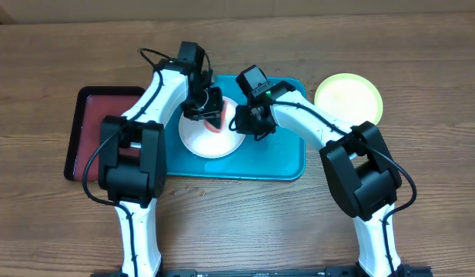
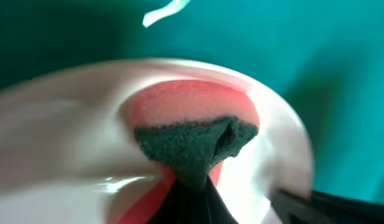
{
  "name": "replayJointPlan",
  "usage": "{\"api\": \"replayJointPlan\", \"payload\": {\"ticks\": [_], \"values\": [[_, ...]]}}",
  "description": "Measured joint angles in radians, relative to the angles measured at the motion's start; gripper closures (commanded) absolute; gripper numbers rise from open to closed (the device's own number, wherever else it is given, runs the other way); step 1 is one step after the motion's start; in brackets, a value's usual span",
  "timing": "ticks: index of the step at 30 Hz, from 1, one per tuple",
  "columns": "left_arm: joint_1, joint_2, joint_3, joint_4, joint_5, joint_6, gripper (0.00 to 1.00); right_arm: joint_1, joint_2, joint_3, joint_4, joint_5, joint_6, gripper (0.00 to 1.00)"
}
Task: Clean dirty plates on tray and stack at the side
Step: 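Scrub the white plate with the sponge while the right gripper holds it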
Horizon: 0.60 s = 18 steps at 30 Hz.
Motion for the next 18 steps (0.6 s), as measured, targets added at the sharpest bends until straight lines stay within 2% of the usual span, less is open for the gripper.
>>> {"api": "replayJointPlan", "payload": {"ticks": [5, 9, 13, 18], "values": [[-0.005, 0.005, 0.0, -0.052, 0.059, 0.045, 0.96, 0.0, 0.0, 0.0, 0.0, 0.0, 0.0, 0.96], [-0.012, 0.005, 0.006, -0.142, 0.006, 0.06, 0.96, 0.0, 0.0, 0.0, 0.005, -0.003, 0.0, 0.96], [-0.027, 0.005, 0.023, -0.233, -0.136, 0.063, 0.96, 0.012, 0.0, 0.0, 0.006, -0.018, -0.008, 0.96], [-0.038, 0.003, 0.036, -0.305, -0.418, -0.027, 0.96, 0.03, 0.0, 0.0, 0.01, -0.029, -0.008, 0.96]]}}
